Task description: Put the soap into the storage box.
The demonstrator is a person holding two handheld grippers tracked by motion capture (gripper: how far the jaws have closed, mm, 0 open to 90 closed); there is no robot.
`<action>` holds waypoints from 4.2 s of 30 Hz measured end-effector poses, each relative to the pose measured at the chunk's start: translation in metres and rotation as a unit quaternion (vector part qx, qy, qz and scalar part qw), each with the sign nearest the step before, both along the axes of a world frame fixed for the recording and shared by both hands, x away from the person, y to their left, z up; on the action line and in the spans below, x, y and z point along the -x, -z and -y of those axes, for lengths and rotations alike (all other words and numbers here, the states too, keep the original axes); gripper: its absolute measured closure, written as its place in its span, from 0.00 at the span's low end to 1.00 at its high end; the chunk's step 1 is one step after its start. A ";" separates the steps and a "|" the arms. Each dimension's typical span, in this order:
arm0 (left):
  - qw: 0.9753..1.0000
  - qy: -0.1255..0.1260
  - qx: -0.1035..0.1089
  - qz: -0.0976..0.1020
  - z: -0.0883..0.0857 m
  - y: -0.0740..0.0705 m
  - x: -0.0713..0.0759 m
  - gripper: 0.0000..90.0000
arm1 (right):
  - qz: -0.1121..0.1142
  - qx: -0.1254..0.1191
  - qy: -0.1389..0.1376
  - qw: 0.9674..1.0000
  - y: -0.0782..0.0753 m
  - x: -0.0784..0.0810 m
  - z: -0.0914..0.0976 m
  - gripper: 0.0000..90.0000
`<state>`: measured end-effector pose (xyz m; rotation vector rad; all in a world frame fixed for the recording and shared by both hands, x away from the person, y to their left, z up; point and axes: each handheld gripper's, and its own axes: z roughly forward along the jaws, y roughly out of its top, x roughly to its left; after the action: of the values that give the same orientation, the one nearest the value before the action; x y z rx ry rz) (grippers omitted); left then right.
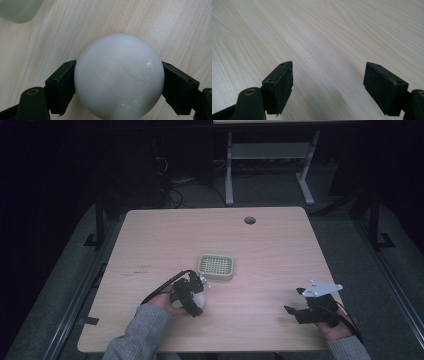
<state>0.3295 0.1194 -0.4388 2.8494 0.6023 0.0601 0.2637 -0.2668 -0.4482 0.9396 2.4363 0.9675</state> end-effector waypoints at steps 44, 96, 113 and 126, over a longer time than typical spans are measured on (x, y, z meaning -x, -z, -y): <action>1.000 -0.001 0.016 -0.011 0.002 -0.019 -0.009 0.26 | -0.002 -0.006 0.001 1.000 0.000 -0.002 0.000 0.26; 1.000 0.003 0.007 -0.010 0.029 -0.052 -0.059 0.26 | 0.004 -0.010 -0.003 1.000 -0.001 -0.002 -0.003 0.26; 1.000 0.004 0.006 -0.004 0.042 -0.061 -0.074 0.26 | 0.005 -0.013 -0.003 1.000 -0.002 -0.002 -0.001 0.26; 1.000 -0.004 0.016 -0.001 0.050 -0.060 -0.088 0.26 | 0.011 -0.014 -0.001 1.000 -0.003 -0.002 0.000 0.26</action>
<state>0.4172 0.0697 -0.3785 2.8167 0.6086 0.0487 0.2656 -0.2666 -0.4448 0.9310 2.4132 1.0098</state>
